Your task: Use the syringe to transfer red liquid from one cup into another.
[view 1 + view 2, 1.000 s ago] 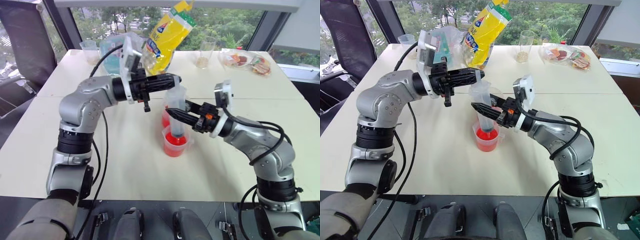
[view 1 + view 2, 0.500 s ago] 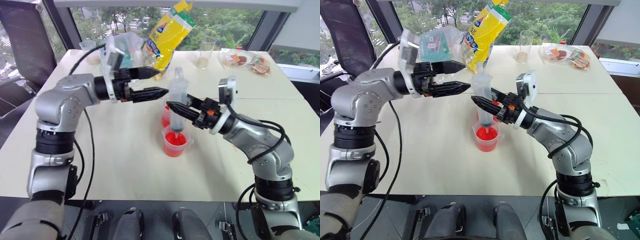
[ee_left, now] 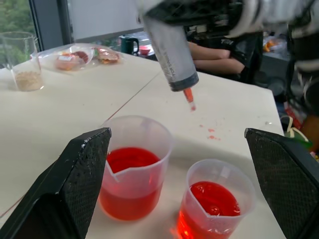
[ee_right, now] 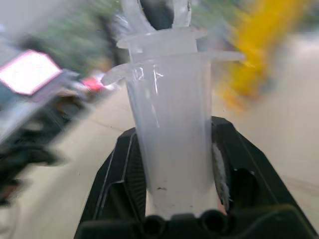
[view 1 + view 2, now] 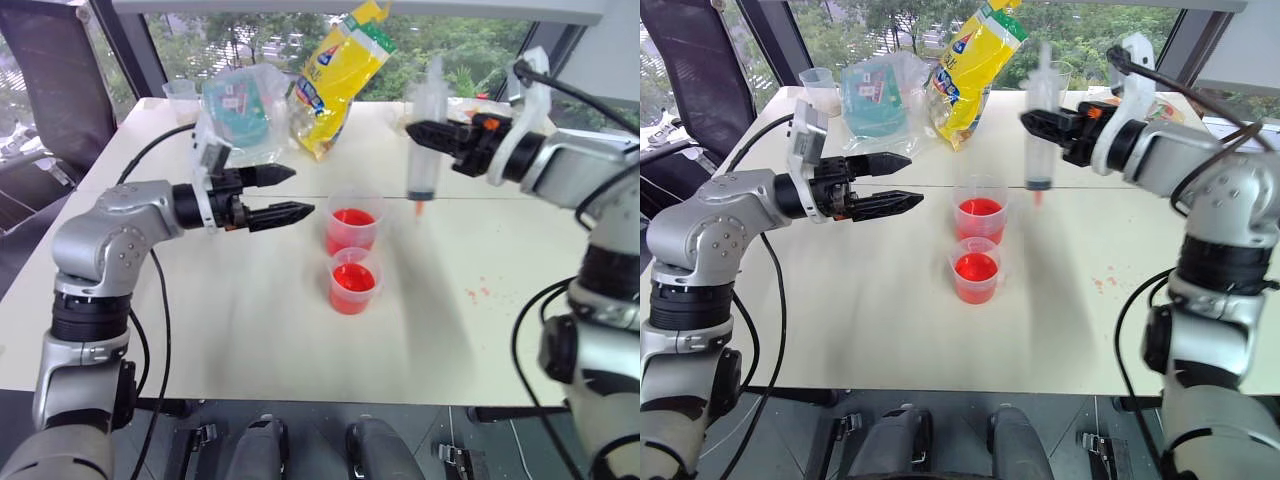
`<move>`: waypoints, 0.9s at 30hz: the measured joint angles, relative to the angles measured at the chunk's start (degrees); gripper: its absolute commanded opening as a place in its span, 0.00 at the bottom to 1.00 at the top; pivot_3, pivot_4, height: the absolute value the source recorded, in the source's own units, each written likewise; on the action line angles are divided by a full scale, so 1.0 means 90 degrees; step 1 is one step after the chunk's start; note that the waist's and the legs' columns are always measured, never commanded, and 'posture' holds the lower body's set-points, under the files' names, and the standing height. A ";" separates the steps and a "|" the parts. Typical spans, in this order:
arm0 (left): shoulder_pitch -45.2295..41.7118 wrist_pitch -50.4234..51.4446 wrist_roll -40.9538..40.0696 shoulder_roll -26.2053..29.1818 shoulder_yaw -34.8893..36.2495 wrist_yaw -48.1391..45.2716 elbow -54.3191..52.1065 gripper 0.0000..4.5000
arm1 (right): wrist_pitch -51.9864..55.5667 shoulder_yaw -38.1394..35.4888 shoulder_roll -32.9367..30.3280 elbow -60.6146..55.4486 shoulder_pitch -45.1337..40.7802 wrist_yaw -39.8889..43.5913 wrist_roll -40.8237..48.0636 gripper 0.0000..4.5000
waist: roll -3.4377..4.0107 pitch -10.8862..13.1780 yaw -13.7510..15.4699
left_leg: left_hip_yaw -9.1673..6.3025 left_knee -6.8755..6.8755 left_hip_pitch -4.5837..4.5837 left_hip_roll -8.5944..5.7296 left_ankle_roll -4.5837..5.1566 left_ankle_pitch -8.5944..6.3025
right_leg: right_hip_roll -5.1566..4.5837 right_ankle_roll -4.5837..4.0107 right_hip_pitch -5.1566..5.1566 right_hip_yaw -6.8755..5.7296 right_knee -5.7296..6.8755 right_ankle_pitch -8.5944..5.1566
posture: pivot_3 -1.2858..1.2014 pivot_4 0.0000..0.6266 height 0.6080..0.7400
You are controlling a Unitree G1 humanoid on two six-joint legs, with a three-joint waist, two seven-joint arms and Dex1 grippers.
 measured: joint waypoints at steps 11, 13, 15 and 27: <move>0.0264 0.0021 -0.0080 -0.0071 -0.0001 0.0261 -0.0385 0.98 | -0.0001 0.2166 -0.0364 0.2665 0.0013 0.0921 -0.2115 0.31 | 0.0002 0.0001 -0.0036 | 0.0009 0.0005 -0.0028 0.0000 0.0005 -0.0003 | 0.0004 0.0001 -0.0029 0.0008 0.0002 0.0000 | 0.52 0.24 1.00; 0.0325 0.0042 -0.0126 -0.0071 0.0005 0.0317 -0.0484 0.98 | -0.0201 0.2209 -0.0252 0.3012 0.0010 0.1072 -0.2350 0.31 | 0.0002 0.0001 -0.0038 | 0.0009 0.0005 -0.0028 0.0000 0.0005 -0.0003 | 0.0004 0.0001 -0.0029 0.0007 0.0002 0.0000 | 0.52 0.24 1.00; 0.0384 0.0098 -0.0161 -0.0071 0.0006 0.0385 -0.0564 0.98 | -0.0339 0.2233 -0.0169 0.3270 -0.0073 0.1218 -0.2566 0.31 | 0.0001 0.0001 -0.0037 | 0.0006 0.0006 -0.0027 0.0001 0.0004 -0.0003 | 0.0006 0.0001 -0.0027 0.0005 0.0003 0.0000 | 0.52 0.24 1.00; 0.0589 0.0213 -0.0304 0.0063 0.0005 0.0531 -0.0862 1.00 | -0.0463 0.2159 -0.0258 0.2992 -0.0098 0.2125 -0.3054 0.99 | 0.0007 0.0004 -0.0021 | 0.0005 0.0007 -0.0027 0.0000 0.0003 -0.0002 | 0.0005 0.0001 -0.0027 0.0004 0.0004 0.0001 | 0.52 0.24 1.00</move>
